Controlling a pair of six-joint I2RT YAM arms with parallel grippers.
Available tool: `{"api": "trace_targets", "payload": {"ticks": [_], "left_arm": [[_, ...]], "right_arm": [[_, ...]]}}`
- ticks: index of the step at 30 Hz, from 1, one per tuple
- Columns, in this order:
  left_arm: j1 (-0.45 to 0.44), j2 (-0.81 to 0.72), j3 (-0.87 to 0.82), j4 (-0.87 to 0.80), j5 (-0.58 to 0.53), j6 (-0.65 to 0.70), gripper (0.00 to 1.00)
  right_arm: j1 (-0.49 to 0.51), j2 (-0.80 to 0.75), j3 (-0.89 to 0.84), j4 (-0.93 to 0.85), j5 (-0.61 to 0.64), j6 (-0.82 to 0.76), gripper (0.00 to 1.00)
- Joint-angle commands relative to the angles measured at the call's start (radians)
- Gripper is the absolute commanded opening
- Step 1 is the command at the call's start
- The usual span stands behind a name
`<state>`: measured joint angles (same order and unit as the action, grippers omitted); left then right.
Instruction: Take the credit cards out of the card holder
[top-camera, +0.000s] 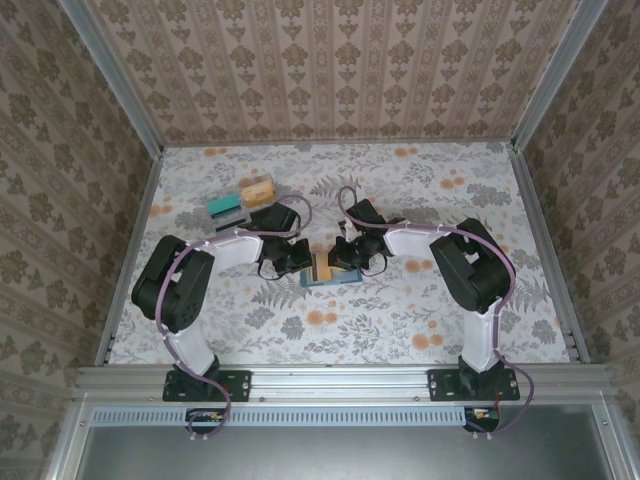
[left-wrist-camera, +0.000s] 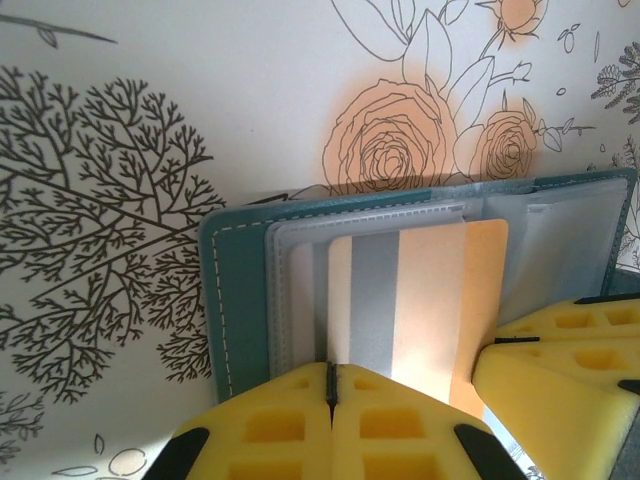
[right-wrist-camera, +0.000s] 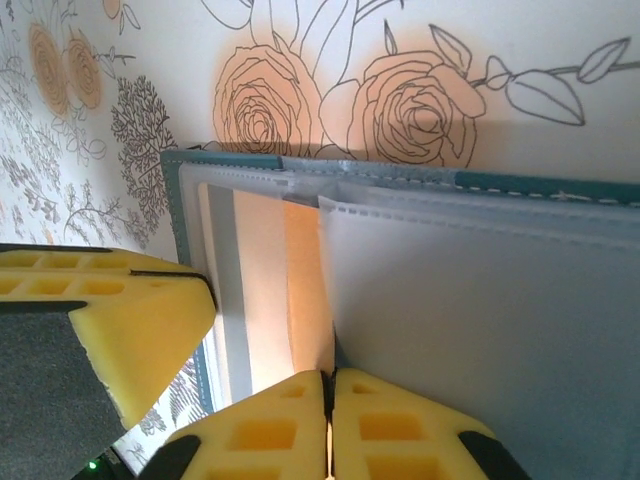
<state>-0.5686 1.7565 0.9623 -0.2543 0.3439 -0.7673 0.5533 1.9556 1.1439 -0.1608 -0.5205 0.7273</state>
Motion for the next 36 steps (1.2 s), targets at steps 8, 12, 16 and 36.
{"api": "trace_targets", "payload": {"ticks": [8,12,16,36], "left_arm": [[0.003,-0.008,-0.015,-0.109,-0.028,0.024,0.12],[0.004,0.005,-0.013,-0.101,-0.017,0.026,0.12],[0.004,0.027,-0.013,-0.087,0.003,0.022,0.11],[0.010,0.051,-0.001,-0.107,0.007,0.033,0.08]], "right_arm": [[-0.015,-0.065,-0.062,0.013,0.064,-0.023,0.00],[-0.020,-0.070,-0.076,0.023,0.052,-0.024,0.00],[-0.019,-0.038,-0.060,0.038,-0.008,-0.014,0.10],[-0.022,-0.092,-0.079,-0.013,0.097,-0.042,0.00]]}}
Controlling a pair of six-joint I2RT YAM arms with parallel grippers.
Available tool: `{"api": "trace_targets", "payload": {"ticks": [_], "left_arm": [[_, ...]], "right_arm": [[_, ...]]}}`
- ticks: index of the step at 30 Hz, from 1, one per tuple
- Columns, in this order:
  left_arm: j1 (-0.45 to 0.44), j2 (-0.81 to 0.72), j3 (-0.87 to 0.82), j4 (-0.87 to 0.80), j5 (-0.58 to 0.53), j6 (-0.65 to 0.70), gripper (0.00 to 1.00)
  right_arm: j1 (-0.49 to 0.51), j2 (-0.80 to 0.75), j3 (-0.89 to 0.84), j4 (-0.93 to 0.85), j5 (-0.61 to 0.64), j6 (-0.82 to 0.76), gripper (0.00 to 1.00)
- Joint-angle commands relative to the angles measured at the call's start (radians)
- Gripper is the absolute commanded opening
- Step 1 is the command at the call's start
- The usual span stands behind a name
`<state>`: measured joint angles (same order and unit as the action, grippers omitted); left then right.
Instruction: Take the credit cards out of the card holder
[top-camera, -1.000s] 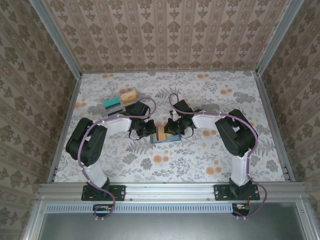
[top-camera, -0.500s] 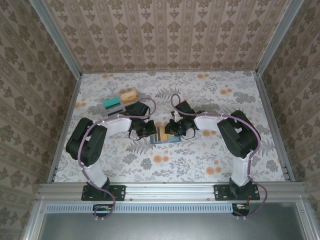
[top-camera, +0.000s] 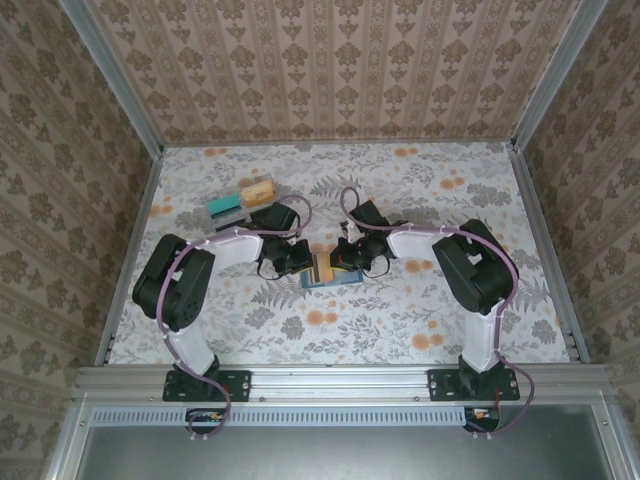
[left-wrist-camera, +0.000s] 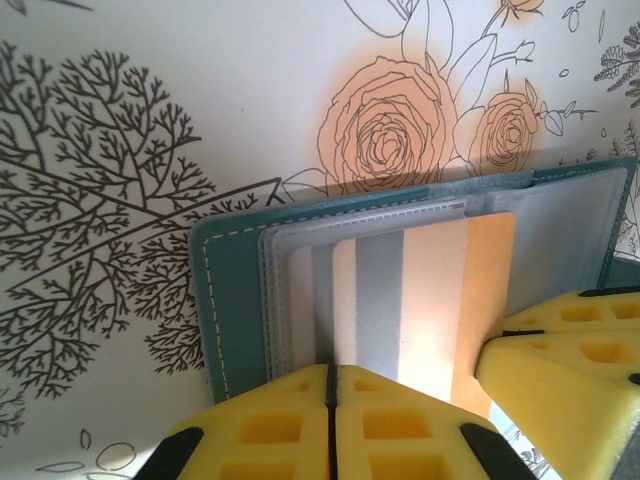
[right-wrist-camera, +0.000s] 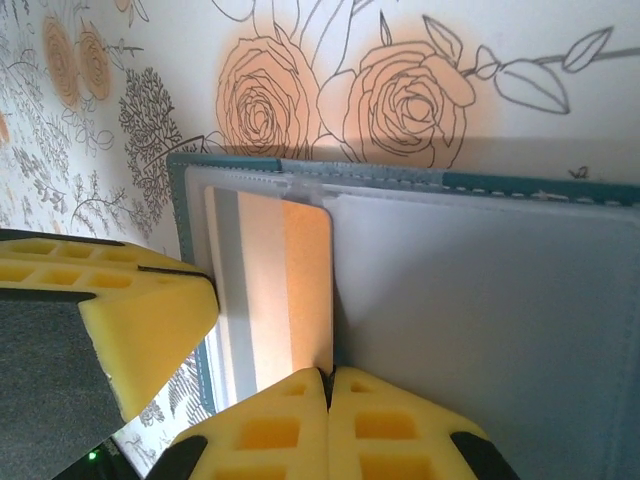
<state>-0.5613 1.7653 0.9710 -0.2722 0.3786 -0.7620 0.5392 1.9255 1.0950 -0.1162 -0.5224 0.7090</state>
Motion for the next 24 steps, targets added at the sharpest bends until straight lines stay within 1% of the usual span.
{"api": "trace_targets", "payload": {"ticks": [1,4,9,11,12,15,18,21,24], "left_arm": [[0.004,0.039,-0.010,-0.091,-0.029,0.030,0.09],[0.008,0.030,-0.007,-0.090,-0.026,0.030,0.10],[0.018,0.001,0.013,-0.077,-0.007,0.030,0.16],[0.021,-0.025,0.036,-0.075,0.000,0.035,0.20],[0.023,-0.040,0.045,-0.072,0.004,0.037,0.23],[0.030,-0.098,0.067,-0.059,0.014,0.030,0.35],[0.042,-0.170,0.060,-0.020,0.027,-0.002,0.44],[0.049,-0.248,0.020,0.050,0.049,-0.055,0.53],[0.051,-0.323,-0.050,0.179,0.097,-0.135,0.63]], "right_arm": [[-0.014,-0.082,-0.044,-0.059,0.114,-0.031,0.00],[-0.025,-0.142,-0.085,-0.057,0.131,-0.050,0.00],[-0.033,-0.214,-0.122,-0.054,0.125,-0.066,0.00],[-0.033,-0.240,-0.131,-0.042,0.113,-0.065,0.00],[-0.034,-0.254,-0.136,-0.033,0.109,-0.061,0.00],[-0.041,-0.307,-0.156,0.011,0.084,-0.040,0.00],[-0.057,-0.368,-0.174,0.065,0.050,-0.008,0.00],[-0.078,-0.430,-0.202,0.161,0.001,0.061,0.00],[-0.088,-0.466,-0.225,0.284,-0.048,0.158,0.00]]}}
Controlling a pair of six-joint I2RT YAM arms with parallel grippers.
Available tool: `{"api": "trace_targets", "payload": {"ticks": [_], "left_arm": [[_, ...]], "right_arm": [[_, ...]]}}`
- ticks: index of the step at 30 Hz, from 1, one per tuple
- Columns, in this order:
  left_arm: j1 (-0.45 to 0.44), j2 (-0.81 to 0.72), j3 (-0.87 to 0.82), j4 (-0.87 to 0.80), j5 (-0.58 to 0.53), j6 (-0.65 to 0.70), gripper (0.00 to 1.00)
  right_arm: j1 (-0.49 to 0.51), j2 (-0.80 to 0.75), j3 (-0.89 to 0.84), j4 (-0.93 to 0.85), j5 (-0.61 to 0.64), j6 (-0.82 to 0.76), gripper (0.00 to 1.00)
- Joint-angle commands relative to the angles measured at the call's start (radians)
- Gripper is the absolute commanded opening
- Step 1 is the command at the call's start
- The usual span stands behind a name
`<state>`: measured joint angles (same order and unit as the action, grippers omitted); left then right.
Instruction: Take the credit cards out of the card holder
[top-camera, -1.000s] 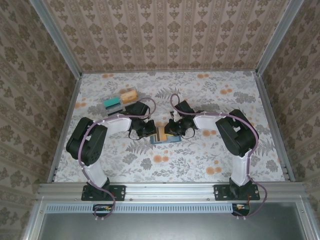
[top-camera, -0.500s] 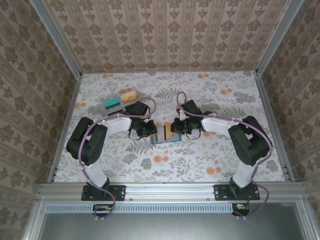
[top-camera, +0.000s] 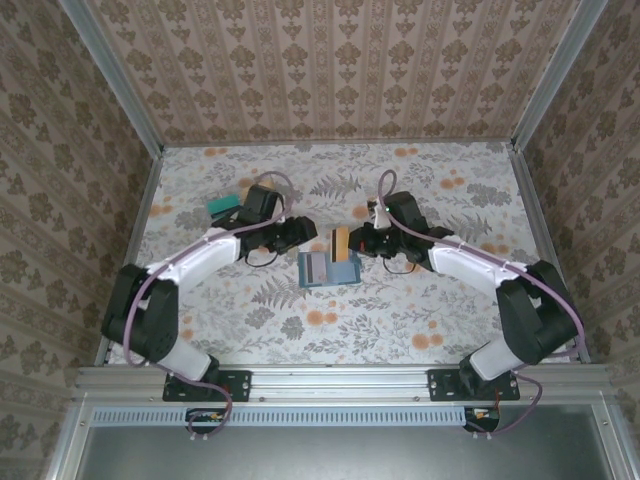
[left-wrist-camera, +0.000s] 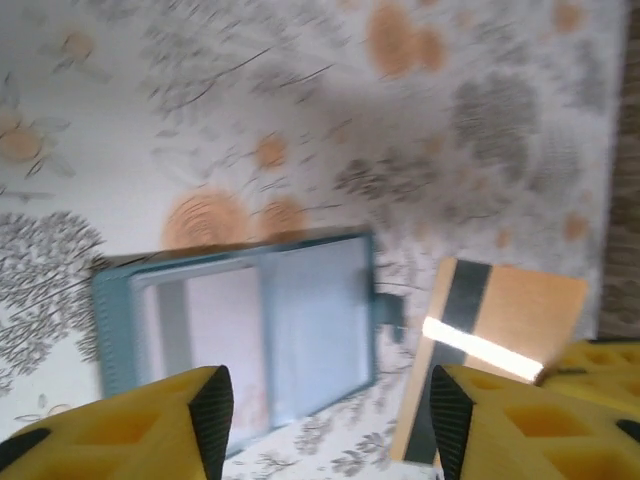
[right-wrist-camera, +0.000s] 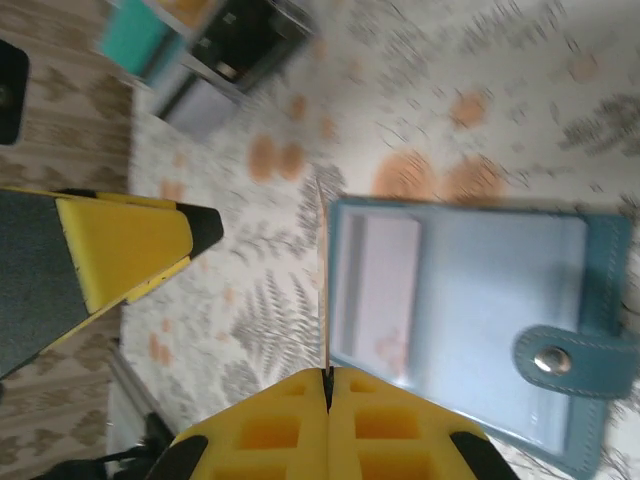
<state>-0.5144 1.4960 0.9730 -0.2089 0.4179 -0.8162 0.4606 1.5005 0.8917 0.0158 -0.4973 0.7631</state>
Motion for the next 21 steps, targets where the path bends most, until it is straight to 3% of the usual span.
{"api": "trace_targets", "payload": {"ticks": [1,4,11,14,21], "left_arm": [[0.004,-0.082,-0.087,0.191,0.082,-0.114,0.66],[0.008,-0.137,-0.142,0.302,0.109,-0.192,0.80],[0.005,-0.165,-0.164,0.536,0.200,-0.344,0.83],[0.005,-0.172,-0.179,0.626,0.208,-0.395,0.75],[0.005,-0.175,-0.172,0.672,0.219,-0.421,0.40]], "right_arm": [[-0.011,-0.049,-0.023,0.187,-0.082,0.137,0.00],[-0.011,-0.063,-0.028,0.289,-0.092,0.231,0.00],[-0.011,-0.067,-0.018,0.500,-0.107,0.401,0.00],[-0.016,-0.076,-0.013,0.539,-0.110,0.439,0.00],[-0.025,-0.083,-0.024,0.570,-0.109,0.481,0.00]]}}
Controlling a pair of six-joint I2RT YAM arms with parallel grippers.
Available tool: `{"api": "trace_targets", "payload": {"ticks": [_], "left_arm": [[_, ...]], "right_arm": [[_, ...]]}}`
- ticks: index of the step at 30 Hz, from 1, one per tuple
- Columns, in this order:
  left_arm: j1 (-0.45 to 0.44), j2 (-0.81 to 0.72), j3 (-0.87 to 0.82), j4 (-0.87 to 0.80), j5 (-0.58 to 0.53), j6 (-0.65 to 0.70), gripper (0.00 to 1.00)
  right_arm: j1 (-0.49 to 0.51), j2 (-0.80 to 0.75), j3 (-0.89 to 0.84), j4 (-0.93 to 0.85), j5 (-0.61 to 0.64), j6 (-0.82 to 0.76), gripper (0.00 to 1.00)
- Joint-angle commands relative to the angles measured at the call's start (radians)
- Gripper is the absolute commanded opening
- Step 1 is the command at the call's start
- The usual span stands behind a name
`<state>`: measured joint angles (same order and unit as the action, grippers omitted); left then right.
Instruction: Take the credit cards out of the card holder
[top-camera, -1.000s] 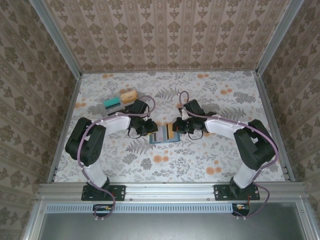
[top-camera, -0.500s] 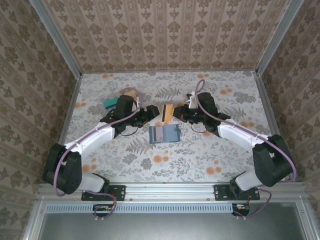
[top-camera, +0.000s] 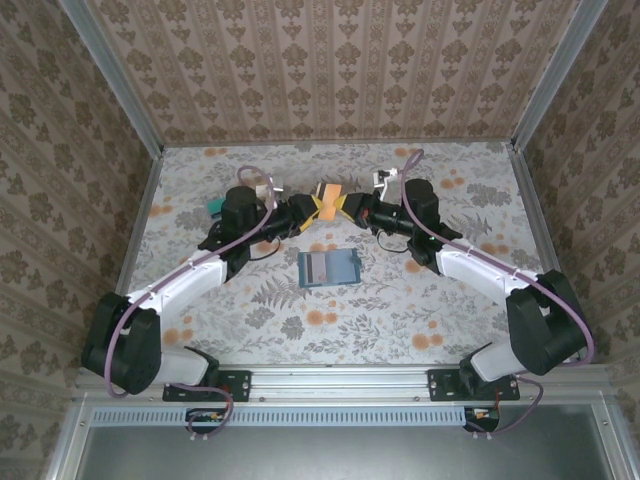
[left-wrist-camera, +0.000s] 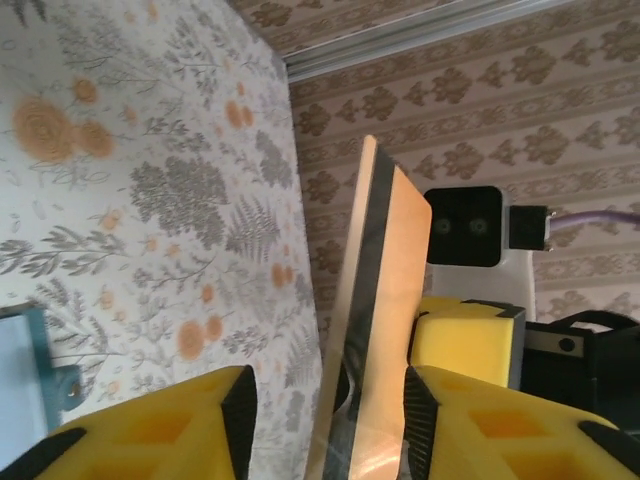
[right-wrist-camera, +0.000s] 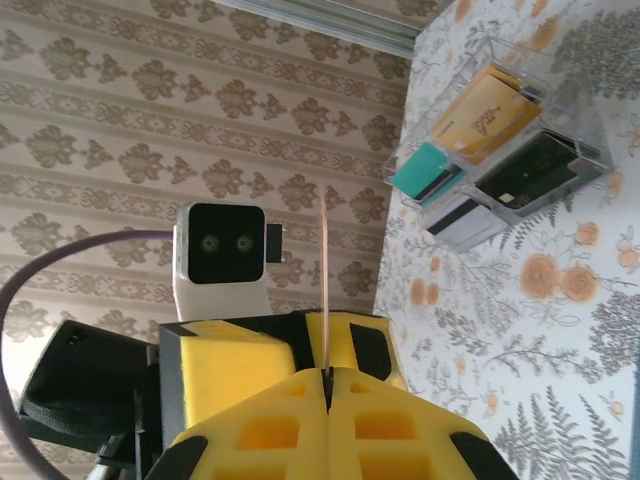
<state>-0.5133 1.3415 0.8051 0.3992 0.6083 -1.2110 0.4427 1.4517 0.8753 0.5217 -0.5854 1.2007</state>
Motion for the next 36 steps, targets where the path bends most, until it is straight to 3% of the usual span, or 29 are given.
{"api": "trace_targets", "payload": {"ticks": [1,9,12,15,19,23,29,33,36], "left_arm": [[0.004,-0.021,-0.005,0.065,0.028,-0.026,0.36],[0.012,-0.025,0.000,0.021,0.028,0.006,0.11],[0.018,-0.033,0.010,-0.028,0.022,0.041,0.00],[0.022,-0.047,0.029,-0.115,0.006,0.105,0.00],[0.029,-0.076,0.072,-0.306,-0.045,0.242,0.00],[0.046,-0.103,0.126,-0.532,-0.127,0.397,0.00],[0.075,-0.129,0.236,-0.845,-0.266,0.634,0.00],[0.090,-0.152,0.284,-0.954,-0.373,0.840,0.00],[0.140,-0.171,0.270,-0.948,-0.400,0.964,0.00]], "right_arm": [[-0.008,-0.036,-0.010,0.064,-0.021,0.046,0.00],[-0.014,-0.034,-0.021,0.053,-0.022,0.047,0.00],[-0.018,-0.040,-0.024,0.010,-0.017,0.024,0.04],[-0.019,-0.054,-0.023,-0.079,-0.003,-0.021,0.23],[-0.024,-0.122,-0.007,-0.300,0.066,-0.123,0.63],[-0.037,-0.168,0.001,-0.453,0.114,-0.244,0.82],[-0.047,-0.232,0.032,-0.687,0.225,-0.420,0.99],[-0.058,-0.251,0.047,-0.761,0.260,-0.468,1.00],[-0.059,-0.251,0.063,-0.811,0.316,-0.479,1.00]]}}
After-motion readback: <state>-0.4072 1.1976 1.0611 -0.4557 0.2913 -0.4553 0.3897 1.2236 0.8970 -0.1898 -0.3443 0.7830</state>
